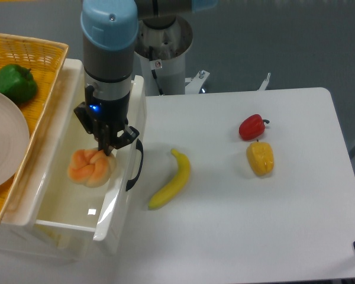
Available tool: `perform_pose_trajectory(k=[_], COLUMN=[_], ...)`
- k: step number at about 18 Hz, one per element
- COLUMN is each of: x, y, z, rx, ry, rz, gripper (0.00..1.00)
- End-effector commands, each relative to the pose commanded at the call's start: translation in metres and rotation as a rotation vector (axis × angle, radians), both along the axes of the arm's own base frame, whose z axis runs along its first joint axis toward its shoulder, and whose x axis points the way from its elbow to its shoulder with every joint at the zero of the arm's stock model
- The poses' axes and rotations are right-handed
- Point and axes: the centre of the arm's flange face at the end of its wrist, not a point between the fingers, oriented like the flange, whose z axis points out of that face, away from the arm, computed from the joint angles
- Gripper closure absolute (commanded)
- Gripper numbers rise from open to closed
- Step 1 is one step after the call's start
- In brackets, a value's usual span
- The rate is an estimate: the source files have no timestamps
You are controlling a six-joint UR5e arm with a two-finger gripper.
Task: Place the round bread in the upper white drawer
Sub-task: 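Lower the bread into the drawer and open the gripper, then raise the open gripper up and away from the drawer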
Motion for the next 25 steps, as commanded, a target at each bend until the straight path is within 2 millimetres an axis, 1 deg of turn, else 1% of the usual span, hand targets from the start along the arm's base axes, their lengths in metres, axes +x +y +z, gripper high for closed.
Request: perform_pose_trajectory(k=[1, 2, 3, 10, 13, 15, 17, 19, 20, 21, 22, 24, 25], x=[0.0, 0.0, -0.001, -0.001, -0.011, -0.042, -0.058, -0.083, -0.095, -0.107, -0.116, -0.132, -0.14], y=[0.0, 0.0, 0.001, 0.0, -0.004, -0.016, -0.024, -0.037, -0.045, -0.051, -0.058, -0.075, -0.082], z=[0.0, -0.001, 0.0, -0.002, -0.001, 0.003, 0.003, 0.003, 0.001, 0.004, 0.004, 0.012, 0.012], rx=[0.0, -0.001, 0.0, 0.003, 0.005, 0.027, 0.029, 0.032, 0.037, 0.058, 0.077, 0.108, 0.098], ry=[0.0, -0.001, 0.002, 0.005, 0.011, 0.028, 0.036, 0.042, 0.055, 0.087, 0.116, 0.177, 0.206], rz=[0.001, 0.001, 0.002, 0.006, 0.012, 0.059, 0.082, 0.119, 0.109, 0.091, 0.09, 0.121, 0.134], gripper=[0.36, 0.2, 0.0, 0.0, 0.0, 0.0, 0.0, 0.0, 0.0, 0.0, 0.0, 0.0, 0.0])
